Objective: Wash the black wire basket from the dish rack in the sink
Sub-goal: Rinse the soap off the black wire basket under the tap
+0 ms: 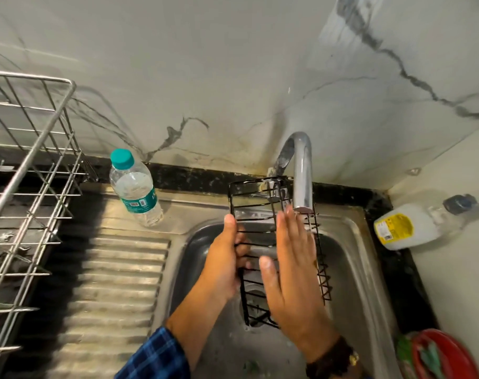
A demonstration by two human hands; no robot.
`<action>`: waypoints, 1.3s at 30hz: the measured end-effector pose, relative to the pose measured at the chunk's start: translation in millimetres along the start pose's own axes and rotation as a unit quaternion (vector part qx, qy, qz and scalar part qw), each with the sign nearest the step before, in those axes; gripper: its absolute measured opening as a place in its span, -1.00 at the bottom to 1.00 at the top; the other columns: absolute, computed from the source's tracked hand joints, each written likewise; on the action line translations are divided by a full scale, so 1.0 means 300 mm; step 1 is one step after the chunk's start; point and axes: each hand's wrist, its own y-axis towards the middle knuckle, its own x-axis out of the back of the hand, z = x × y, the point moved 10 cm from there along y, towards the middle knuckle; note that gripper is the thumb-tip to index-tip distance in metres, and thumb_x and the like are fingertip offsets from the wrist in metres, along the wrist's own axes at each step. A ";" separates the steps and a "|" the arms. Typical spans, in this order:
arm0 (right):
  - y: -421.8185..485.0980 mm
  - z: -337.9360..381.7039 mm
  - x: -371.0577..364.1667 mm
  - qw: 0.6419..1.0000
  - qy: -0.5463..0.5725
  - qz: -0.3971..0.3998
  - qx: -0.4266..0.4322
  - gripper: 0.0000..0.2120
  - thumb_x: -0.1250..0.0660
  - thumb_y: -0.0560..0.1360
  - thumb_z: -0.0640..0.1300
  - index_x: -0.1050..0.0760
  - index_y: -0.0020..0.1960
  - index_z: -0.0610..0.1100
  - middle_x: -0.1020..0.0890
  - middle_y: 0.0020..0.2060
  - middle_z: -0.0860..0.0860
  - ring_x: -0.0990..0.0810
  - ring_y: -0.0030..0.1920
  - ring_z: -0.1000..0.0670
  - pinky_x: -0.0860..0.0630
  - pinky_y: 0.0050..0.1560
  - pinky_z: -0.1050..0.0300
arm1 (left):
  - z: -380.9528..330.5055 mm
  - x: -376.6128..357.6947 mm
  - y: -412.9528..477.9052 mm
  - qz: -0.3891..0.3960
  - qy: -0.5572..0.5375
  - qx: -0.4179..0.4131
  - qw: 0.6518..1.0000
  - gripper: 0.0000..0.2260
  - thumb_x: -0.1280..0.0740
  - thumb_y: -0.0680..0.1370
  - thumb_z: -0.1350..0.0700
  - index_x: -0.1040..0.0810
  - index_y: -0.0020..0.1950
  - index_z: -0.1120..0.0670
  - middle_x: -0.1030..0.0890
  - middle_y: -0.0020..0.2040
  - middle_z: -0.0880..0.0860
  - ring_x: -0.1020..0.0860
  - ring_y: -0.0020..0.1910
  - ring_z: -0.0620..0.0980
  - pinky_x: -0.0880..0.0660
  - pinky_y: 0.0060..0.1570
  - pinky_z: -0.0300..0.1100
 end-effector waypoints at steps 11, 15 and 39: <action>-0.075 0.001 0.032 0.990 -0.138 0.010 0.016 -0.40 0.09 0.64 0.19 -0.06 0.61 -0.04 -0.09 0.61 0.00 -0.05 0.60 -0.09 -0.08 0.47 -0.37 | -0.012 0.100 -0.022 -0.062 -0.290 -0.056 0.953 -0.43 -0.11 0.55 -0.41 -0.22 -0.45 -0.01 -0.14 -0.58 -0.08 -0.05 -0.59 -0.08 -0.07 -0.49 -0.22; 0.064 0.103 0.016 0.984 -0.178 0.018 -0.017 -0.37 0.11 0.62 0.24 0.01 0.62 0.03 -0.04 0.61 0.02 -0.01 0.60 -0.05 0.18 0.48 -0.45 | -0.009 0.064 -0.057 -0.081 -0.286 -0.053 0.953 -0.46 -0.10 0.57 -0.39 -0.19 -0.39 0.00 -0.16 -0.58 -0.08 -0.16 -0.63 -0.11 -0.17 -0.59 -0.31; 0.201 -0.013 0.044 0.975 0.074 0.188 -0.089 -0.62 -0.24 0.54 0.29 -0.38 0.28 0.19 -0.55 -0.05 0.19 -0.54 -0.02 0.13 -0.42 -0.09 0.23 | 0.028 0.039 -0.100 -0.146 -0.200 -0.067 0.967 -0.44 -0.06 0.53 -0.45 -0.20 -0.41 -0.03 -0.11 -0.52 -0.06 -0.12 -0.54 -0.02 -0.14 -0.41 -0.13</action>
